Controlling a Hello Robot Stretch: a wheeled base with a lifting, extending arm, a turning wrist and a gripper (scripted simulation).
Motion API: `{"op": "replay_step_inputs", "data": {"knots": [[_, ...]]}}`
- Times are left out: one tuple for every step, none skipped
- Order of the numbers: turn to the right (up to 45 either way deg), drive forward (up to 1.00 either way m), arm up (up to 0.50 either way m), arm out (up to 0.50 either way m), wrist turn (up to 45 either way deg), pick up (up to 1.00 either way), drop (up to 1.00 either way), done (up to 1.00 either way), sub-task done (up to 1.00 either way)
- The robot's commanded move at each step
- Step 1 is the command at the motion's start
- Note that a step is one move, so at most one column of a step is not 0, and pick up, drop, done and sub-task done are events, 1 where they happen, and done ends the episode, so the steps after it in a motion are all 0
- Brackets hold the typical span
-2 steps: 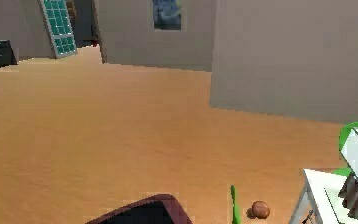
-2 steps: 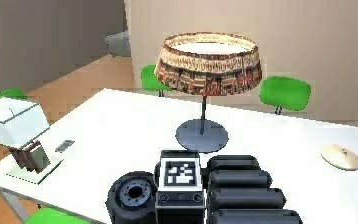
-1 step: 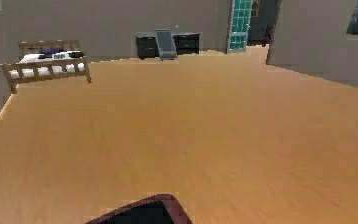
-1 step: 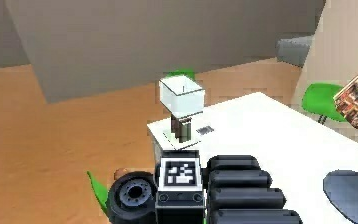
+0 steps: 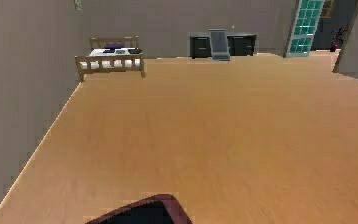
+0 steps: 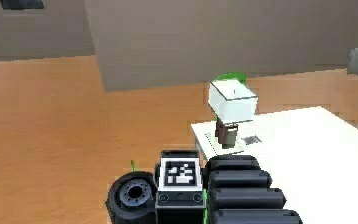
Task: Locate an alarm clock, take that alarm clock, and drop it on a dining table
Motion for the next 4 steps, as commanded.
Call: {"op": "replay_step_inputs", "data": {"knots": [[45.0, 0.00, 0.00, 0.00, 0.0, 0.00, 0.00, 0.00, 0.00], [45.0, 0.00, 0.00, 0.00, 0.0, 0.00, 0.00, 0.00, 0.00], [45.0, 0.00, 0.00, 0.00, 0.0, 0.00, 0.00, 0.00, 0.00], [-45.0, 0.00, 0.00, 0.00, 0.0, 0.00, 0.00, 0.00, 0.00]]}}
